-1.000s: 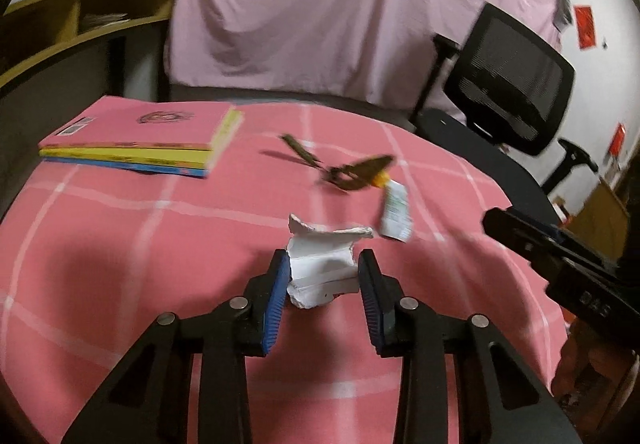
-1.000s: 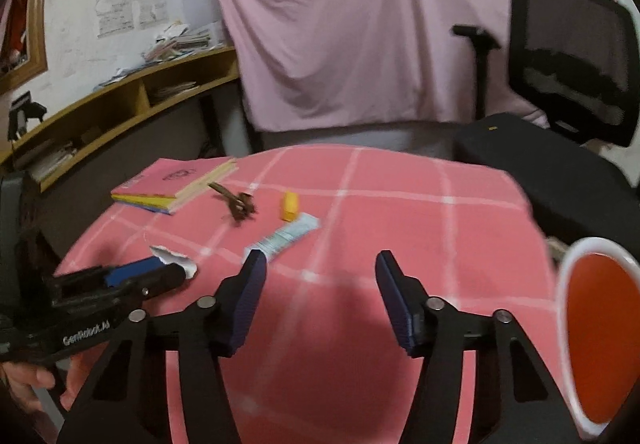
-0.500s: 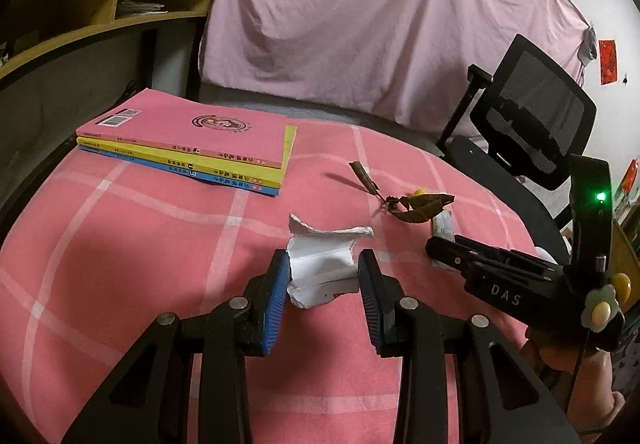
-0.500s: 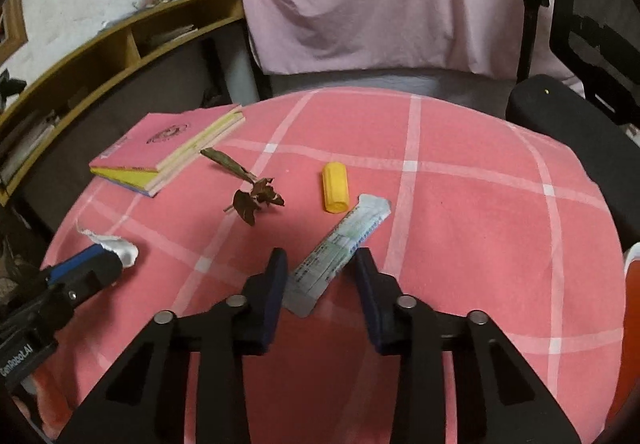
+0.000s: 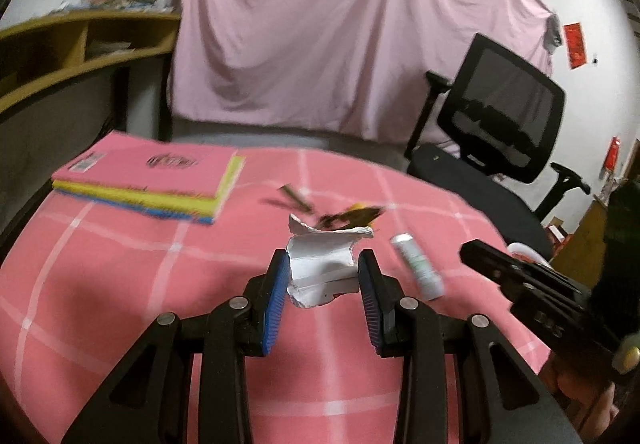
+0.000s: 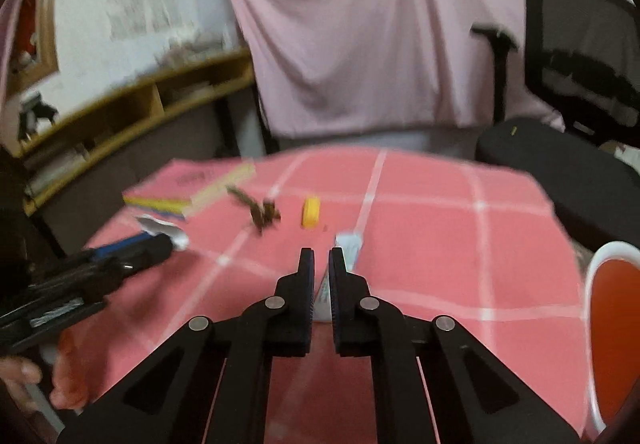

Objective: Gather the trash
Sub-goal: 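Grasp the crumpled white paper with the left tool while the right tool grasps the white tube, then carry both items over the bucket and open both tools to drop them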

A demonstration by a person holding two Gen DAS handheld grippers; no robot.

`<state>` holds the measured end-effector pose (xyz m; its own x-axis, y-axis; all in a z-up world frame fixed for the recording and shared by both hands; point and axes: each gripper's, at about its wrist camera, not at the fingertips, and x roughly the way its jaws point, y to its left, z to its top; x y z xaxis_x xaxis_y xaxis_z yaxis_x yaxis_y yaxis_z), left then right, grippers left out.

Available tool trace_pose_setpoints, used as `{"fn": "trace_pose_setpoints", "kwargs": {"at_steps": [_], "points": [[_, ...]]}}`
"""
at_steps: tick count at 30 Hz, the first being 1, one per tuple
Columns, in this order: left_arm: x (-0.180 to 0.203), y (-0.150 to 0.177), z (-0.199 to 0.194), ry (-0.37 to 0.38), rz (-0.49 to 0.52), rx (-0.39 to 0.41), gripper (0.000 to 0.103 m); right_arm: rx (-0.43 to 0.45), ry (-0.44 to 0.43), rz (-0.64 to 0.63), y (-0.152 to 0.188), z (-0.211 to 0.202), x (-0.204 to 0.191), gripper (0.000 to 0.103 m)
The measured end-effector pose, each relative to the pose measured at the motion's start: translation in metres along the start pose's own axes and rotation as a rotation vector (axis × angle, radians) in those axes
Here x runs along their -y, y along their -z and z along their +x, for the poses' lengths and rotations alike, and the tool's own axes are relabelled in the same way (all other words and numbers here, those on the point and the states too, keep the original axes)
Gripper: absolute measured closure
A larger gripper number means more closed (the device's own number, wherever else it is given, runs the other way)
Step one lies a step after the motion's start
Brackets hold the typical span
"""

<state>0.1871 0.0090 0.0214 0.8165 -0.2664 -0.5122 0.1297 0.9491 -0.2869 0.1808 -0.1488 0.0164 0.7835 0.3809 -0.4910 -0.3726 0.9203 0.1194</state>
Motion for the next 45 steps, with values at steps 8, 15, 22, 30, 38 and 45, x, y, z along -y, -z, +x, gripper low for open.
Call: {"fn": "trace_pose_setpoints", "kwargs": {"at_steps": [8,15,22,30,38,45], "points": [[0.041,-0.006,0.002,0.013,0.081,0.060,0.073,0.022,0.011,0.033,-0.003,-0.014,0.022,0.097],[0.024,0.003,0.015,-0.064,0.058,-0.021,0.073,-0.119,-0.016,0.060,-0.004,0.019,0.027,0.088],[-0.006,0.008,0.018,-0.120,0.008,-0.067,0.073,-0.240,0.003,-0.035,-0.005,0.058,0.001,0.067],[-0.022,0.011,0.018,-0.108,-0.044,-0.084,0.073,-0.309,0.096,-0.184,0.006,0.077,-0.022,0.079],[-0.010,0.010,0.014,-0.086,-0.017,-0.068,0.073,-0.233,0.039,-0.086,0.006,0.052,-0.001,0.084],[0.026,0.006,0.003,-0.016,0.035,0.032,0.073,0.094,0.015,-0.031,0.002,-0.027,0.018,0.084]]}}
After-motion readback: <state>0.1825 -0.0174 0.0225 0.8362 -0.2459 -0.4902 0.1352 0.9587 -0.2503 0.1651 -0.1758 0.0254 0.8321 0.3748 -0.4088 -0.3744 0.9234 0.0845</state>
